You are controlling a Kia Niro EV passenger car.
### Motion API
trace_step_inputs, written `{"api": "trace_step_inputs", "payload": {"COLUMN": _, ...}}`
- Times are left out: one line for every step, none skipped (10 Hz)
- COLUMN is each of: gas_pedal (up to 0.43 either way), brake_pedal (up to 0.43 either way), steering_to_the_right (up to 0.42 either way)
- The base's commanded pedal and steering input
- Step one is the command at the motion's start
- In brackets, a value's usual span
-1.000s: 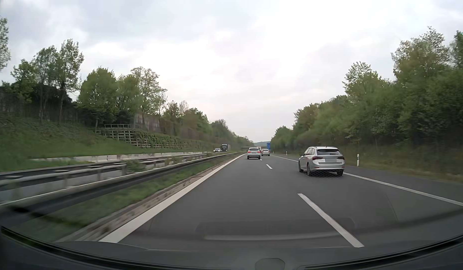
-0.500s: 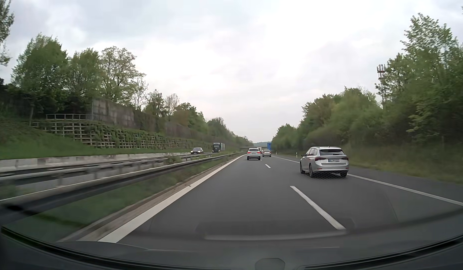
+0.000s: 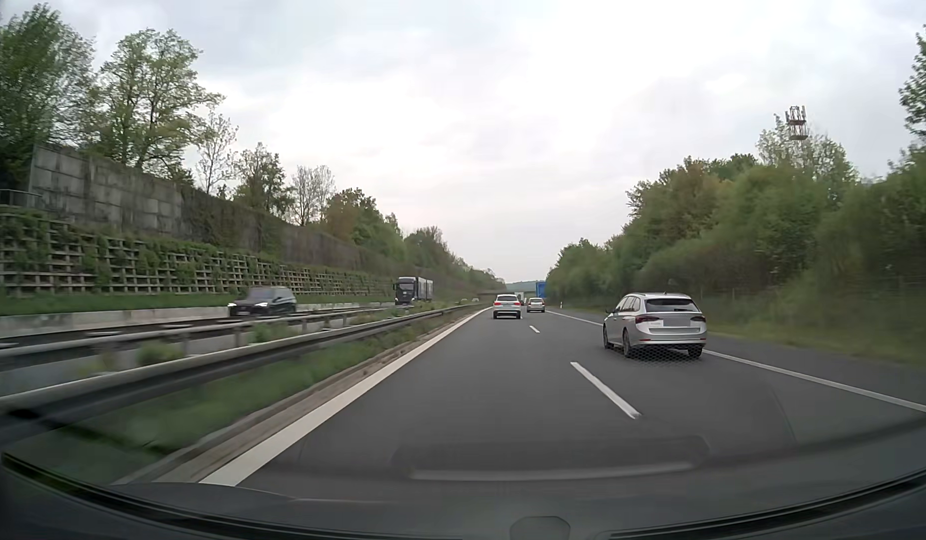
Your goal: Follow the waypoints while adhering to traffic rules and regulations
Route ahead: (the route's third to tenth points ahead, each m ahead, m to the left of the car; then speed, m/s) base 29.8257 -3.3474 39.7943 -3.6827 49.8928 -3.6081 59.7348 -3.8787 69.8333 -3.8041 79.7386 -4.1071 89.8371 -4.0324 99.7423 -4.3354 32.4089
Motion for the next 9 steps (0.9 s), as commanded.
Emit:
{"api": "trace_step_inputs", "payload": {"gas_pedal": 0.098, "brake_pedal": 0.0, "steering_to_the_right": 0.0}}
{"api": "trace_step_inputs", "payload": {"gas_pedal": 0.098, "brake_pedal": 0.0, "steering_to_the_right": 0.0}}
{"api": "trace_step_inputs", "payload": {"gas_pedal": 0.098, "brake_pedal": 0.0, "steering_to_the_right": 0.0}}
{"api": "trace_step_inputs", "payload": {"gas_pedal": 0.098, "brake_pedal": 0.0, "steering_to_the_right": 0.0}}
{"api": "trace_step_inputs", "payload": {"gas_pedal": 0.098, "brake_pedal": 0.0, "steering_to_the_right": 0.0}}
{"api": "trace_step_inputs", "payload": {"gas_pedal": 0.11, "brake_pedal": 0.0, "steering_to_the_right": 0.0}}
{"api": "trace_step_inputs", "payload": {"gas_pedal": 0.13, "brake_pedal": 0.0, "steering_to_the_right": 0.0}}
{"api": "trace_step_inputs", "payload": {"gas_pedal": 0.15, "brake_pedal": 0.0, "steering_to_the_right": 0.0}}
{"api": "trace_step_inputs", "payload": {"gas_pedal": 0.177, "brake_pedal": 0.0, "steering_to_the_right": 0.0}}
